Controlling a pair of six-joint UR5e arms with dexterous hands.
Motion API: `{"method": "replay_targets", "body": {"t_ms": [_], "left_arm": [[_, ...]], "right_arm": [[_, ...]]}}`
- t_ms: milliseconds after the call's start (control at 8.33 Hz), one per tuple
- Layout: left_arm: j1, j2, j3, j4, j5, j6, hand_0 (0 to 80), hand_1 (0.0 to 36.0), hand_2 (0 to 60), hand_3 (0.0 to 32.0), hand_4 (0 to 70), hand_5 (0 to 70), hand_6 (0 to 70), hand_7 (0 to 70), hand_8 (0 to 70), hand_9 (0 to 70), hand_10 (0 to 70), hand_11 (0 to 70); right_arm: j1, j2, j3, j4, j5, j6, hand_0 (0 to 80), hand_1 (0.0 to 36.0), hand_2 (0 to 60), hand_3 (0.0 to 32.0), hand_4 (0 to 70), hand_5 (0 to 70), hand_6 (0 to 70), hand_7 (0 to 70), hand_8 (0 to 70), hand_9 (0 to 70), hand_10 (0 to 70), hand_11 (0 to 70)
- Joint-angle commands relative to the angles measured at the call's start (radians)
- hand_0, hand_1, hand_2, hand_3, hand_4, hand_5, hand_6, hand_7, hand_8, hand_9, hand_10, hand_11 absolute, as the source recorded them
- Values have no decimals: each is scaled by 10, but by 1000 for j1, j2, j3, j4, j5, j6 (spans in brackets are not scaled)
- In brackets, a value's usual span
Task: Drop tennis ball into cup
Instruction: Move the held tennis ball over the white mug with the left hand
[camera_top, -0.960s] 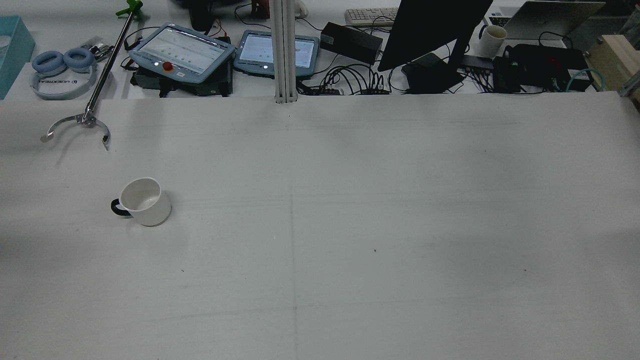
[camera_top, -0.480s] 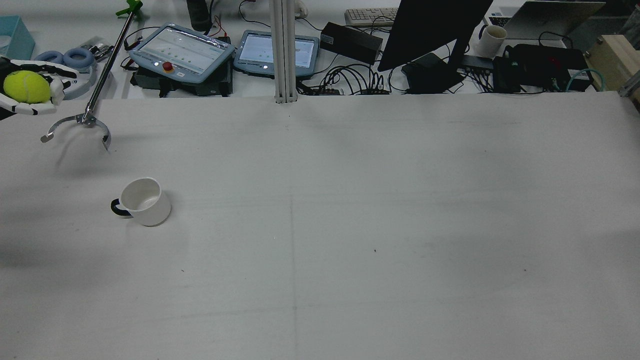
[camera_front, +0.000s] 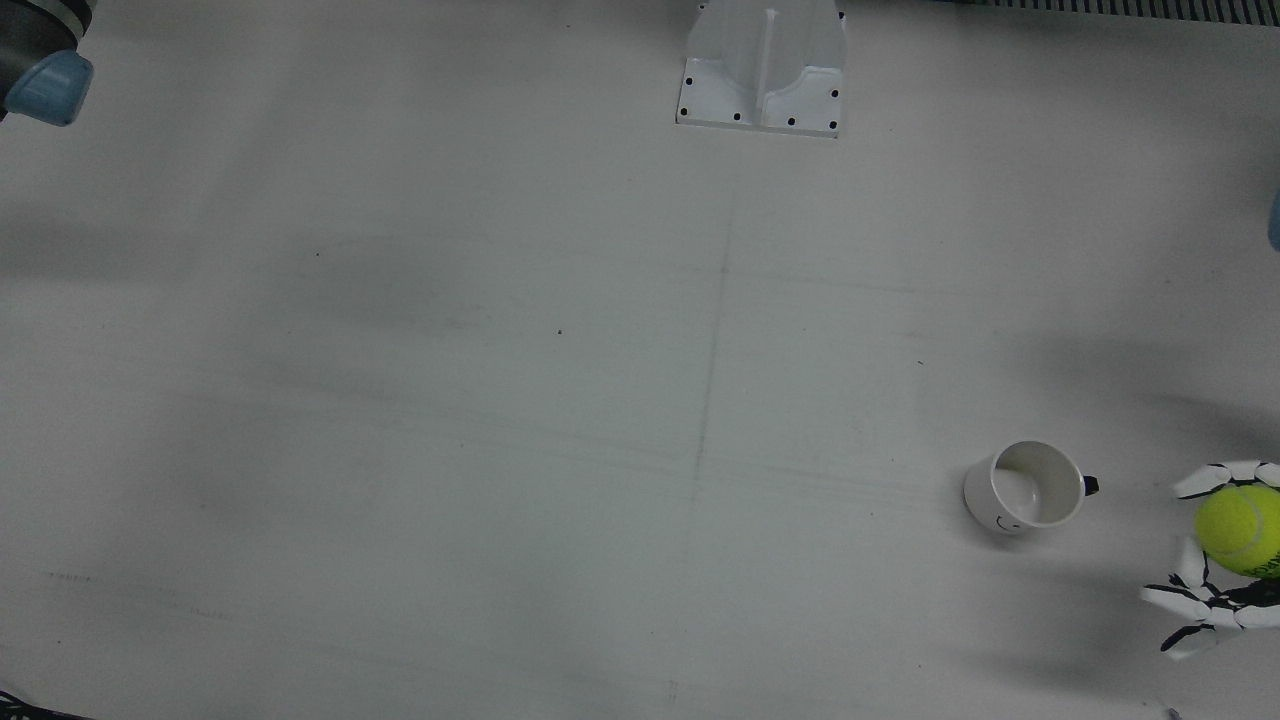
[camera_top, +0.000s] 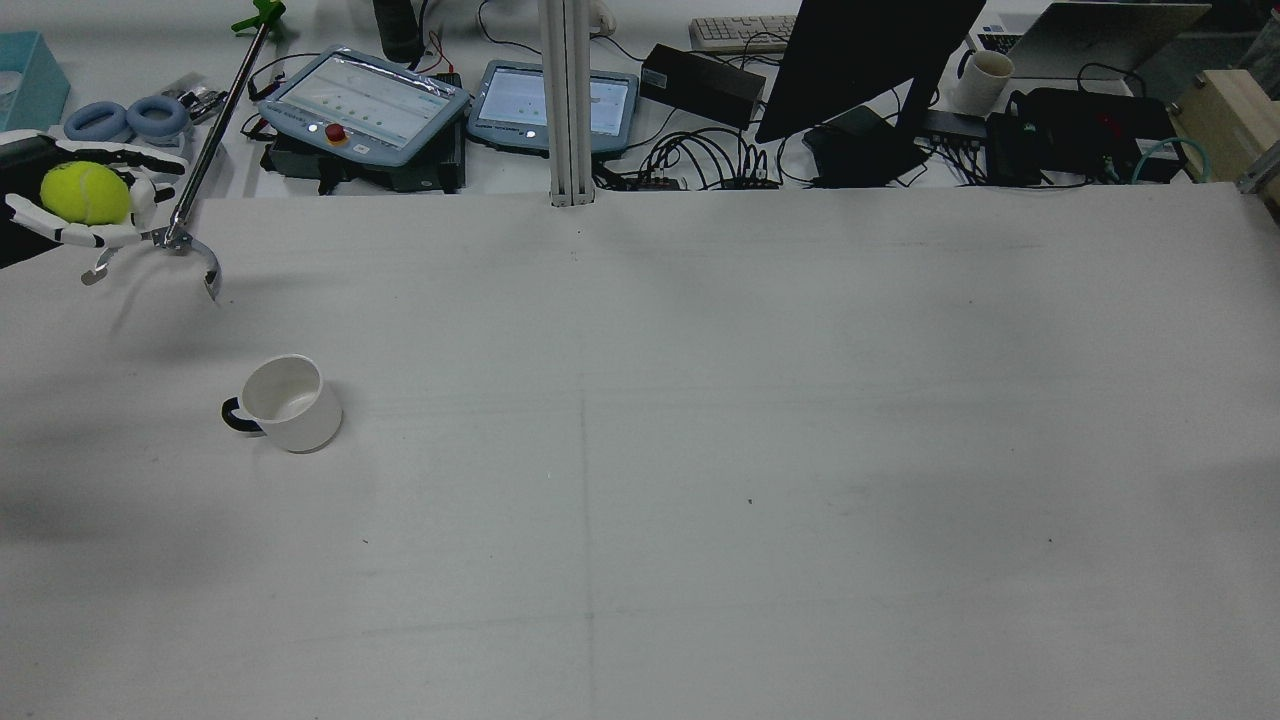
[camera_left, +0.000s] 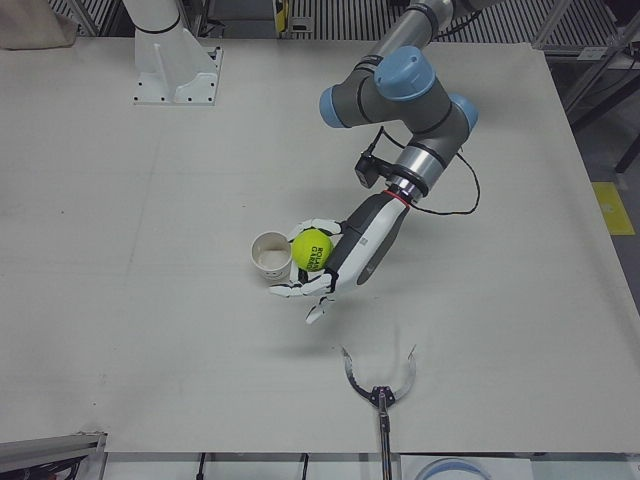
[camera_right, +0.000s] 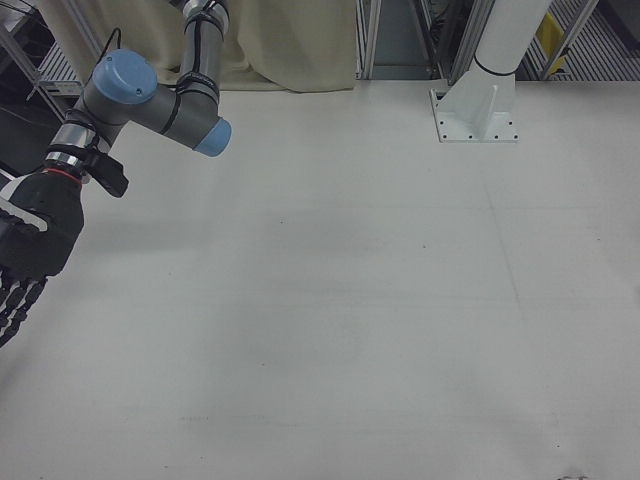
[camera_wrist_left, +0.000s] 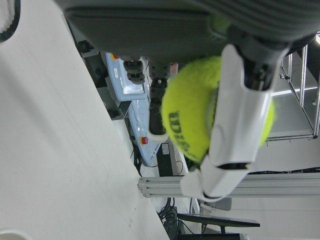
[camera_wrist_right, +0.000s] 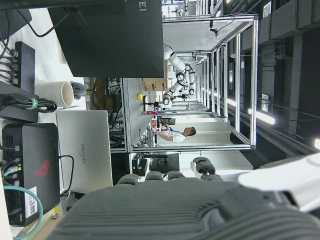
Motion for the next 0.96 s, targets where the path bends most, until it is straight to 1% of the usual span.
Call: {"method": "replay_targets", "body": {"t_ms": [0, 120, 240, 360, 480, 600, 720, 840], "left_arm": [[87, -2, -1, -1, -1, 14, 641, 301, 277, 0, 350, 152, 519, 700, 368, 556, 48, 90], [107, 0, -3, -4, -1, 17, 625, 287, 280, 0, 350, 155, 527, 700, 366, 550, 45, 85], [130, 1, -3, -4, -1, 24, 617, 279, 298, 0, 348, 169, 579, 700, 373, 542, 43, 82], [151, 0, -1, -4, -1, 24, 613, 286, 275, 0, 352, 137, 495, 700, 354, 542, 45, 84], [155, 0, -1, -4, -1, 24, 607, 286, 296, 0, 365, 132, 445, 700, 333, 526, 46, 84], [167, 0, -1, -4, -1, 29, 578, 280, 307, 0, 368, 98, 316, 700, 284, 495, 43, 79], [167, 1, -3, -6, -1, 27, 545, 241, 296, 0, 350, 106, 377, 700, 259, 431, 33, 62], [165, 1, -3, -14, 1, 27, 591, 272, 208, 0, 288, 100, 299, 547, 143, 242, 12, 37]], "right_arm": [[0, 0, 0, 0, 0, 0, 0, 0, 0, 0, 0, 0, 0, 0, 0, 0, 0, 0], [0, 0, 0, 0, 0, 0, 0, 0, 0, 0, 0, 0, 0, 0, 0, 0, 0, 0], [0, 0, 0, 0, 0, 0, 0, 0, 0, 0, 0, 0, 0, 0, 0, 0, 0, 0], [0, 0, 0, 0, 0, 0, 0, 0, 0, 0, 0, 0, 0, 0, 0, 0, 0, 0], [0, 0, 0, 0, 0, 0, 0, 0, 0, 0, 0, 0, 0, 0, 0, 0, 0, 0], [0, 0, 0, 0, 0, 0, 0, 0, 0, 0, 0, 0, 0, 0, 0, 0, 0, 0], [0, 0, 0, 0, 0, 0, 0, 0, 0, 0, 0, 0, 0, 0, 0, 0, 0, 0], [0, 0, 0, 0, 0, 0, 0, 0, 0, 0, 0, 0, 0, 0, 0, 0, 0, 0]]}}
